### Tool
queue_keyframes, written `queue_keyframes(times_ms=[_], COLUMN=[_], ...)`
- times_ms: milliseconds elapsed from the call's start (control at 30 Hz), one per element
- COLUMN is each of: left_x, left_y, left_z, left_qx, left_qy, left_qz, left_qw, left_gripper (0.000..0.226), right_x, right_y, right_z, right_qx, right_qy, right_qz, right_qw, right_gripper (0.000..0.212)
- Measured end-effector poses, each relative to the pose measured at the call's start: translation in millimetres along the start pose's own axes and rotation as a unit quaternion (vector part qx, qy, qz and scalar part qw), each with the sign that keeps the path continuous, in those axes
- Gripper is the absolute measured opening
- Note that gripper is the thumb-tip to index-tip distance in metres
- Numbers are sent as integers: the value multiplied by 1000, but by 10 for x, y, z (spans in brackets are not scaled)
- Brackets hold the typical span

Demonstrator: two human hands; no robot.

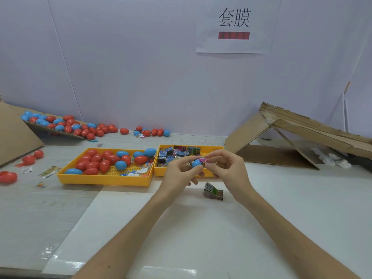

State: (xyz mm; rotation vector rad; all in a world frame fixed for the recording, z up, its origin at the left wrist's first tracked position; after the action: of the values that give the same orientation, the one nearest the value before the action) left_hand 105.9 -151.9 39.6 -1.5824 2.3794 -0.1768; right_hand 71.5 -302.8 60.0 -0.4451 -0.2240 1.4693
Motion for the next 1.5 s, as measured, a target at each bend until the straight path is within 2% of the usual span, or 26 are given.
queue_keyframes(times_ms=[133, 333, 633, 1000, 1300, 1500], left_x=[13, 18, 13, 10, 10, -17], left_y=[4, 7, -22, -18, -26, -31], left_z=[-6, -51, -18, -23, -45, -44], left_qx=[10, 27, 10, 22, 53, 66], left_qy=[2, 7, 28, -6, -30, -44], left_qz=[3, 14, 27, 13, 4, -12], left_qw=[1000, 1000, 999, 1000, 998, 997], left_gripper=[26, 26, 33, 31, 26, 26], right_x=[33, -9, -64, -39, -44, -40], right_y=[-10, -26, -44, -46, -61, -55], right_z=[-17, -15, -29, -36, -106, -107], right_qx=[5, 21, 23, 25, 54, 52], right_qy=[10, -48, -51, -55, -106, -112], right_qz=[6, 2, -10, 8, 15, 21], right_qw=[1000, 999, 998, 998, 993, 992], right_gripper=[23, 18, 14, 15, 22, 18])
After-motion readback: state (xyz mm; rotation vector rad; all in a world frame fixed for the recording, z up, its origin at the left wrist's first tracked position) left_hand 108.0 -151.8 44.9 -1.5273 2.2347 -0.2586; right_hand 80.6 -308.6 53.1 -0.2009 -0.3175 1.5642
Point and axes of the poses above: each hand's wrist, its own y-axis away from the middle knuckle, its own x-axis out of the palm, z = x × y, the point moved 8 cm from there along -y, towards the middle knuckle, and after that the axes turned 4 degrees about z, right-handed, at the moved point
